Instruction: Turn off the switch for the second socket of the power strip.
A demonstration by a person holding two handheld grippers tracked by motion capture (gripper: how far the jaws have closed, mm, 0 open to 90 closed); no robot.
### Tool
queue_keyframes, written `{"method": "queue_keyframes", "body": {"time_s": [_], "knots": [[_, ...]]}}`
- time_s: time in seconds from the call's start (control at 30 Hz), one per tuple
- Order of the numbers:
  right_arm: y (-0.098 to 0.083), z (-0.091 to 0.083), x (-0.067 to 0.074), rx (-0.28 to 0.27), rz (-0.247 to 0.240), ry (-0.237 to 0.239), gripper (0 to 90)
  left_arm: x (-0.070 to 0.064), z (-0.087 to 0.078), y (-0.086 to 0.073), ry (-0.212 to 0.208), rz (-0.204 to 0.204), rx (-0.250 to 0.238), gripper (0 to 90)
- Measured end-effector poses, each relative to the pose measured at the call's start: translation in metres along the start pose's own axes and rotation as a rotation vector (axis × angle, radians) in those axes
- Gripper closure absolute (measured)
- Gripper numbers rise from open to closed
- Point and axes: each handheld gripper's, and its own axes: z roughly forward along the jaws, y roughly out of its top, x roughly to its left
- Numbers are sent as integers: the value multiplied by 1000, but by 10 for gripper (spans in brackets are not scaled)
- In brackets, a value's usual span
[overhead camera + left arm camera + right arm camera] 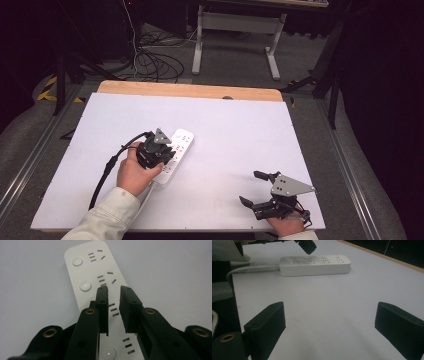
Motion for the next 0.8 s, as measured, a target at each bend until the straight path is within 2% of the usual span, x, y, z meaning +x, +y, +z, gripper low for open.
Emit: {"method": "queue_keyframes", "body": {"time_s": [0.37, 0.43, 0.63, 0.7, 0.8], "knots": [[0, 0, 0, 1, -2, 1, 103, -3, -22, 4, -8, 7, -55, 690], [0, 0, 0, 3, -4, 1, 103, -3, -24, 4, -15, -2, -62, 672], [0, 0, 0, 4, -5, 0, 103, -5, -29, 4, -21, -11, -80, 587], [0, 0, 0, 0, -1, 1, 103, -5, -33, 4, -16, -1, -89, 565], [0, 0, 0, 1, -2, 2, 103, -6, -38, 5, -14, -6, -113, 493]]}}
